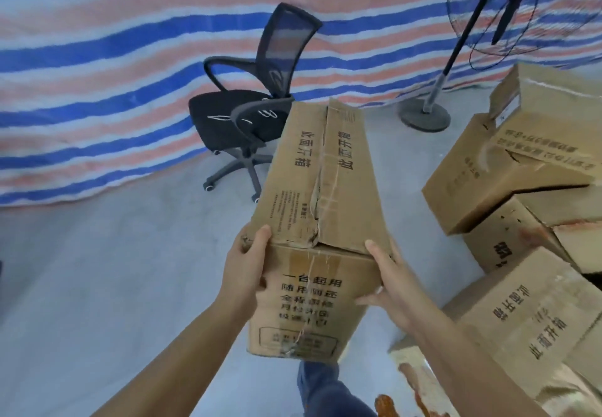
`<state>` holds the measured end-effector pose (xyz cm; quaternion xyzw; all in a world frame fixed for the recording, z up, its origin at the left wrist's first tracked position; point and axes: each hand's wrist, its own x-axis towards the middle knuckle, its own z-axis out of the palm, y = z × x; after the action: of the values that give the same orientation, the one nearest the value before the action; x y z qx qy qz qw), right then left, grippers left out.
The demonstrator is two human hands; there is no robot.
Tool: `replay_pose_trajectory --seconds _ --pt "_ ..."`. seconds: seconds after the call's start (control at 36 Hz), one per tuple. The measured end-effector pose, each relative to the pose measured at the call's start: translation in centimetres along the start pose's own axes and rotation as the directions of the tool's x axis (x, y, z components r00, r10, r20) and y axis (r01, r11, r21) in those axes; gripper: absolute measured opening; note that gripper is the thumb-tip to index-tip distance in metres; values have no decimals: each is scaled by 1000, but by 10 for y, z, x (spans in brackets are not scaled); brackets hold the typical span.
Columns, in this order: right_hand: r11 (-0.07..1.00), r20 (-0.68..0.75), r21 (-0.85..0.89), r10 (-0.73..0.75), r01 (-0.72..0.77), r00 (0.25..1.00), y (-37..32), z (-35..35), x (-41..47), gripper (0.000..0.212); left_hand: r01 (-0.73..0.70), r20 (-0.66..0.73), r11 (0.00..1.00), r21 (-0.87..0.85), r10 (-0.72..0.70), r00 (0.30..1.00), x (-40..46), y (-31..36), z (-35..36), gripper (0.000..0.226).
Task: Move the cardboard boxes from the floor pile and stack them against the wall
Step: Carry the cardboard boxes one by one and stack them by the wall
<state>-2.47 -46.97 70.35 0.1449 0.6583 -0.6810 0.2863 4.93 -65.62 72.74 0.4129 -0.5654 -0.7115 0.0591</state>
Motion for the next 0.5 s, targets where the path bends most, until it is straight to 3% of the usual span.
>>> replay_pose_trajectory --seconds 0.22,0.33,0.5 --pt "989 211 -145 61 -31 975 80 55 -93 53 -36 -240 999 -28 29 970 -100 -48 -114 4" --pt "976 314 -218 80 -10 946 100 73 -138 32 -60 -358 996 -64 33 933 -150 -63 -153 8" --pt "959 443 -284 140 -9 885 130 82 -189 35 -88 -518 994 -69 40 854 -216 -93 -191 13"
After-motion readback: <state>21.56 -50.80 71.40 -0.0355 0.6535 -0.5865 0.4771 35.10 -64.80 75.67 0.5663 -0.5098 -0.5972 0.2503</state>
